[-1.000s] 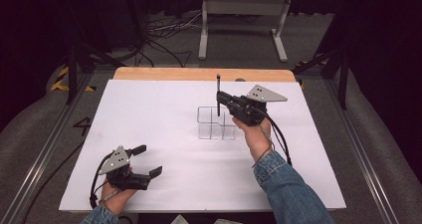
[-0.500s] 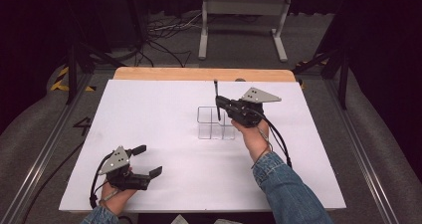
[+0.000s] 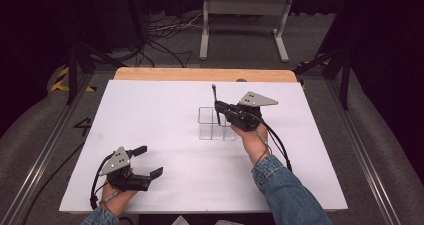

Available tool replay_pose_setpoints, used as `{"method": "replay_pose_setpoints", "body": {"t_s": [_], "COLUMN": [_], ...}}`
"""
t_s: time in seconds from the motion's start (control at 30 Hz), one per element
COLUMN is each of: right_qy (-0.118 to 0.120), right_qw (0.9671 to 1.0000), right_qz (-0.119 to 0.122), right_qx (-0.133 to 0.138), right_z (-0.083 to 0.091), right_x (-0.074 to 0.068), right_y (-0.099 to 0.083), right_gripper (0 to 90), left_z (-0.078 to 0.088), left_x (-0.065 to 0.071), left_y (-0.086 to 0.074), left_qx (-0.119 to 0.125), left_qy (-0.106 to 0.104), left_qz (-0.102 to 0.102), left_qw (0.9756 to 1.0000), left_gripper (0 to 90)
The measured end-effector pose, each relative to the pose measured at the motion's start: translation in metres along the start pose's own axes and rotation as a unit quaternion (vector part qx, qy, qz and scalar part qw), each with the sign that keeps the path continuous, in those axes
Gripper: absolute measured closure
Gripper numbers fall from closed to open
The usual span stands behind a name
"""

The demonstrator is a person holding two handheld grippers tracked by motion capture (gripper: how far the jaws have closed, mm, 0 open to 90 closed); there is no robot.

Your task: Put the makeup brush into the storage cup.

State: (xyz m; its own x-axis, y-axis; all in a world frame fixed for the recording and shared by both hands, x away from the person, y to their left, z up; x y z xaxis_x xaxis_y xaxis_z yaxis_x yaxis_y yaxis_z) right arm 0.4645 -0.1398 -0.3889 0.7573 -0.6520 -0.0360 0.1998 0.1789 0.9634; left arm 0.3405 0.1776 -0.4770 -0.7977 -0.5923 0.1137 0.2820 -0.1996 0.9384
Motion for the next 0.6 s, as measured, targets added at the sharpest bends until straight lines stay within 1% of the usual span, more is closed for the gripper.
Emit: {"method": "replay_pose_setpoints", "body": {"t_s": [0.23,0.27,0.3,0.33,0.37,0.4,0.47,0.5,0.53,0.57,0.6], "right_qy": [0.003,0.006,0.009,0.007,0.007,0.012,0.011,0.011,0.009,0.005,-0.002], "right_qw": [1.0,1.0,0.9999,0.9999,0.9999,0.9998,0.9998,0.9998,0.9998,0.9999,1.0], "right_qz": [-0.005,-0.006,-0.008,-0.01,-0.012,-0.016,-0.016,-0.017,-0.017,-0.014,-0.004], "right_qx": [-0.005,-0.004,-0.001,-0.003,-0.005,-0.007,-0.01,-0.01,-0.008,-0.007,-0.006], "right_z": [0.0003,0.0008,0.0013,0.0013,0.0015,0.0025,0.0039,0.0047,0.0067,0.0077,0.0094], "right_x": [0.0003,0.0002,0.0002,0.0005,0.0008,0.0007,0.0008,0.0006,0.0,-0.0003,-0.0018], "right_y": [-0.002,-0.0018,-0.0014,-0.0014,-0.0016,-0.002,-0.002,-0.0018,-0.0011,-0.0003,0.0012], "right_gripper": [83.2,79.3,69.8,61.9,59.9,55.9,45.8,42.5,36.6,31.0,26.6], "left_z": [-0.0002,-0.0002,-0.0001,-0.0001,-0.0002,-0.0002,-0.0003,-0.0005,-0.0004,-0.0003,-0.0003], "left_x": [-0.0005,-0.0005,-0.0007,-0.0007,-0.0007,-0.0006,-0.0006,-0.0006,-0.0007,-0.0008,-0.0008], "left_y": [0.0003,0.0003,0.0004,0.0004,0.0004,0.0004,0.0004,0.0004,0.0004,0.0005,0.0004], "left_qx": [0.003,0.003,0.003,0.003,0.003,0.003,0.003,0.003,0.003,0.003,0.003], "left_qy": [0.002,0.002,0.002,0.002,0.002,0.001,0.001,0.002,0.002,0.002,0.002], "left_qz": [-0.003,-0.003,-0.003,-0.003,-0.002,-0.002,-0.002,-0.002,-0.002,-0.002,-0.002], "left_qw": [1.0,1.0,1.0,1.0,1.0,1.0,1.0,1.0,1.0,1.0,1.0], "left_gripper": [5.6,5.6,5.6,5.5,5.6,5.5,5.5,5.5,5.5,5.5,5.5]}}
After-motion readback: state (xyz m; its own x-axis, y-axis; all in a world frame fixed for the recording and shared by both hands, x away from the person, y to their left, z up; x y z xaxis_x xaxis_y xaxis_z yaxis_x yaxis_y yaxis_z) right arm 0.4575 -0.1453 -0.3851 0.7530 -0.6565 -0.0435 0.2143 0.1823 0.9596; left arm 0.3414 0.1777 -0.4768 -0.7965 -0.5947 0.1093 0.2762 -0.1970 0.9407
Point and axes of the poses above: each handheld gripper's, and its own axes: z roughly backward along the jaws, y roughly out of its top, x roughly to its right, the point moved 4 cm from there along -z, roughly forward along the jaws, and after that the axes turned 1 degree about -y, right-handed, at the moved point
